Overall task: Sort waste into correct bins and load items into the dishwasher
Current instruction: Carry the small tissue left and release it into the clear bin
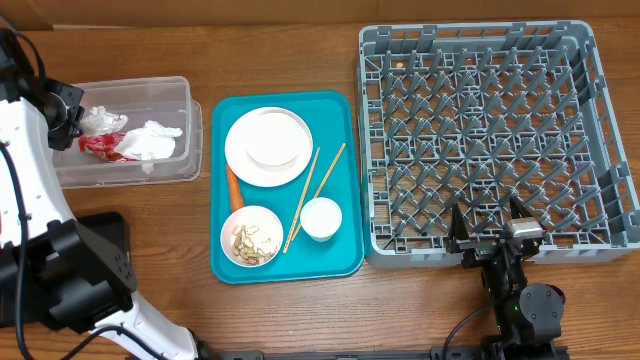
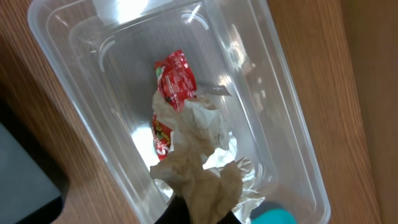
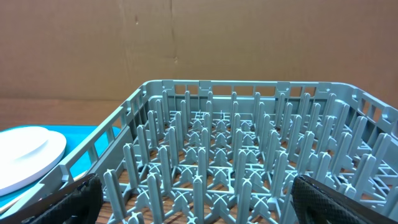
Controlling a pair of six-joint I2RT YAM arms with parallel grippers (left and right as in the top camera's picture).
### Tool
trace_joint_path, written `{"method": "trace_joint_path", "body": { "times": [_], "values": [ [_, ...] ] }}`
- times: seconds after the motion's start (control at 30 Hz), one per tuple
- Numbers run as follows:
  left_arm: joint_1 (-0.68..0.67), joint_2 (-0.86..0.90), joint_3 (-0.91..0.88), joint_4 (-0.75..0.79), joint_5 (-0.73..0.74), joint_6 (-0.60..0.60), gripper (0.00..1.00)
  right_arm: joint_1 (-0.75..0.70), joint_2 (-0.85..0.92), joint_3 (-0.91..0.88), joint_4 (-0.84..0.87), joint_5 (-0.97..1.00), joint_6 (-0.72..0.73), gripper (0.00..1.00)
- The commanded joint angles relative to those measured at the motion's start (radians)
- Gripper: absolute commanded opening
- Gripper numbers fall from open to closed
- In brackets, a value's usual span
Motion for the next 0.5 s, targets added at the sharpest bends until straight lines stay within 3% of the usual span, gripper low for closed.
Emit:
{"method": "trace_joint_path", "body": {
  "times": [0.0,0.3,0.4,0.47],
  "values": [
    [0.0,0.069,0.0,0.031,-0.034,-0.081,0.13,-0.004,-0.01,-0.011,0.006,-0.003,-0.001,1.0],
    [0.006,0.115,0.0,0.114,-0.034,-0.08,0.23,-0.004,-0.01,-0.011,0.006,-0.003,-0.001,1.0],
    [0.006,0.11,0.008,0.119,-0.031,-0.071,0.45,-0.004,-0.01,-0.011,0.006,-0.003,-0.001,1.0],
    [0.006,0.105,0.017,0.118,-0.007,-0.013,0.47,-0.004,-0.01,-0.011,0.006,-0.003,-0.001,1.0]
  ]
}}
